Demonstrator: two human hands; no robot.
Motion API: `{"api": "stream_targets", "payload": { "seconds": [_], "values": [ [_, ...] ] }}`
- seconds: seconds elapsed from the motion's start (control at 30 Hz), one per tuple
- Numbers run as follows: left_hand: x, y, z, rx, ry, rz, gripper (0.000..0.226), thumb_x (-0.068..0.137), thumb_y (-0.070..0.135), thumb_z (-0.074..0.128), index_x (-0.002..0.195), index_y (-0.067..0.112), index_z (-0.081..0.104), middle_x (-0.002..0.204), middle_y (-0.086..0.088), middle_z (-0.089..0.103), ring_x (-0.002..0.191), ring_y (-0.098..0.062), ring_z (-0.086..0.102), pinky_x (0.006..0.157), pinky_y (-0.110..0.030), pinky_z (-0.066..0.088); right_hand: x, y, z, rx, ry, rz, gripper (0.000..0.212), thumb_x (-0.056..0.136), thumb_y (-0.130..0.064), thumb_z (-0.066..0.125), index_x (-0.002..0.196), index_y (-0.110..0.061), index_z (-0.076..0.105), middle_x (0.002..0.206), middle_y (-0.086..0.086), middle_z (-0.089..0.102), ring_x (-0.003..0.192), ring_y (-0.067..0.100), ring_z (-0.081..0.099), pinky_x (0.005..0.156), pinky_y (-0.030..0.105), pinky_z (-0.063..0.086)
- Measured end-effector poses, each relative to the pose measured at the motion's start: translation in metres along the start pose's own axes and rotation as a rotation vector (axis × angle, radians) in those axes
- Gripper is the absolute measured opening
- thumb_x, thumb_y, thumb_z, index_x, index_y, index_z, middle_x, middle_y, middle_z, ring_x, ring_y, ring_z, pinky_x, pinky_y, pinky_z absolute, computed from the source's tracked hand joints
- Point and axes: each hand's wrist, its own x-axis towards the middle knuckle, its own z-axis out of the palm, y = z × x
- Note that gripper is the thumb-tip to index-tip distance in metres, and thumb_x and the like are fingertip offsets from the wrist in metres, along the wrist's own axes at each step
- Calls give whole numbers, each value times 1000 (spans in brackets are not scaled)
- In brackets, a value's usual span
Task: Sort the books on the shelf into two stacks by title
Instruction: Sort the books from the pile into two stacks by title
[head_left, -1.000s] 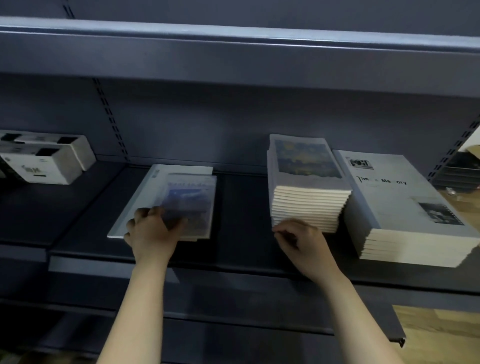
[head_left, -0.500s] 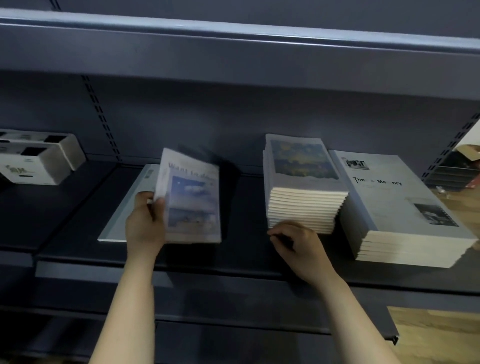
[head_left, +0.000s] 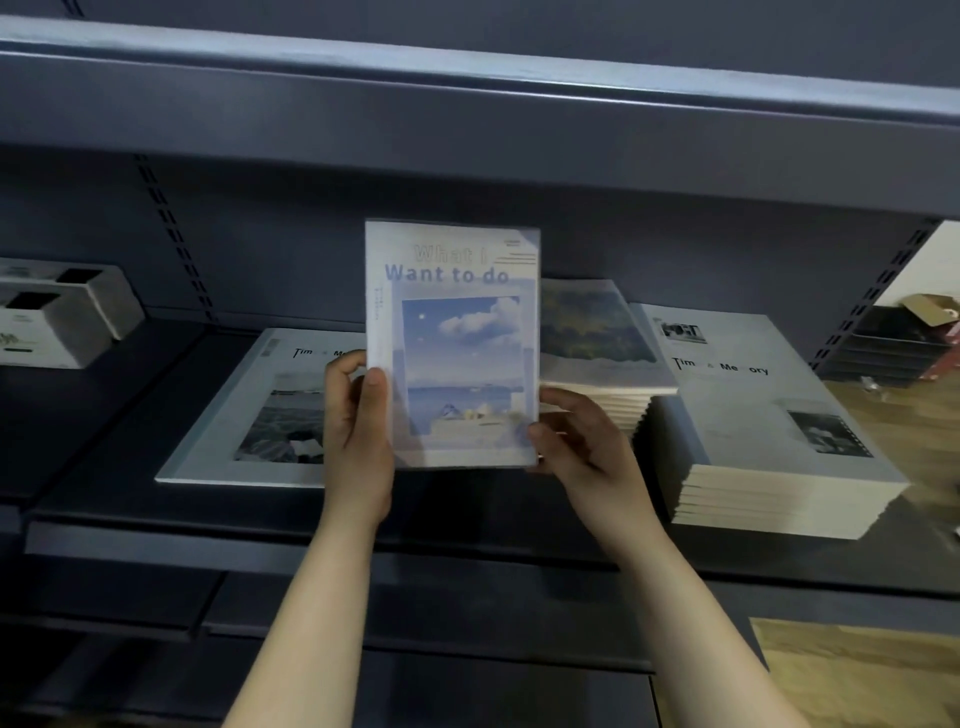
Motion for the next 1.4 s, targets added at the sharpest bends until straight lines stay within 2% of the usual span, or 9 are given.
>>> {"api": "stream_targets", "payload": {
  "seconds": [0.2, 0.43, 0.67, 0.83, 0.9, 1.0, 1.07, 1.2, 1.4],
  "values": [
    [-2, 4, 7, -110, -4, -30, 18, 100, 20, 42, 98, 33, 55, 84, 21, 61, 80, -3, 54, 74, -25, 44, -3, -11, -11, 108, -77, 69, 23, 91, -6, 60, 108, -19, 64, 98, 13, 68, 84, 22, 69, 65, 33, 58],
    [-7, 7, 21, -163, -151, 4, 18, 101, 21, 39, 104, 32, 54, 97, 14, 63, 89, -5, 59, 74, -20, 47, -6, -16, -23, 154, 56, 37, 17, 95, -5, 52, 109, -13, 57, 94, -1, 72, 75, 25, 70, 61, 30, 57],
    [-11, -28, 34, 137, -235, -43, 20, 101, 24, 40, 100, 26, 60, 86, 0, 67, 75, -17, 66, 63, -29, 57, 1, -25, -64, 93, 257, -16, 23, 98, -3, 46, 109, -9, 65, 106, 9, 67, 75, 14, 64, 56, 23, 53],
    [-15, -60, 34, 502, -349, 91, 15, 97, 19, 48, 103, 25, 61, 96, 6, 65, 89, -5, 61, 77, -11, 44, 9, -25, -90, 5, 359, 34, 22, 97, -10, 51, 114, -2, 62, 93, 3, 68, 59, 10, 65, 58, 28, 57],
    [-15, -65, 36, 617, -395, 142, 15, 96, 20, 49, 104, 21, 62, 101, 5, 64, 95, -10, 58, 79, -17, 44, 12, -24, -94, 2, 371, 70, 22, 96, -11, 53, 112, 0, 62, 88, 4, 67, 52, 8, 61, 54, 25, 54],
    [-13, -70, 38, 732, -433, 158, 18, 95, 27, 47, 105, 23, 61, 104, 5, 62, 101, -15, 54, 88, -38, 46, 11, -20, -97, -91, 386, 84, 22, 94, -16, 57, 115, -16, 61, 58, -8, 61, 46, 8, 54, 48, 24, 44],
    [-13, -71, 37, 771, -439, 143, 18, 94, 30, 46, 105, 25, 60, 105, 6, 61, 103, -16, 52, 91, -45, 44, 10, -18, -98, -233, 384, 25, 25, 89, -27, 65, 113, -25, 62, 63, -6, 59, 52, 12, 54, 55, 28, 42],
    [-16, -72, 37, 847, -403, 145, 16, 94, 27, 49, 105, 24, 60, 107, 3, 61, 106, -20, 50, 94, -40, 38, 10, -16, -100, -489, 235, 19, 56, 62, -52, 80, 112, -33, 63, 113, -7, 54, 89, 10, 58, 73, 25, 47],
    [-18, -75, 38, 893, -365, 173, 14, 92, 25, 54, 103, 22, 63, 107, 1, 61, 104, -22, 51, 87, -36, 33, 15, -20, -102, -621, 202, -1, 63, 58, -41, 87, 115, -31, 62, 114, -8, 62, 104, 13, 56, 84, 27, 46]
  ]
}}
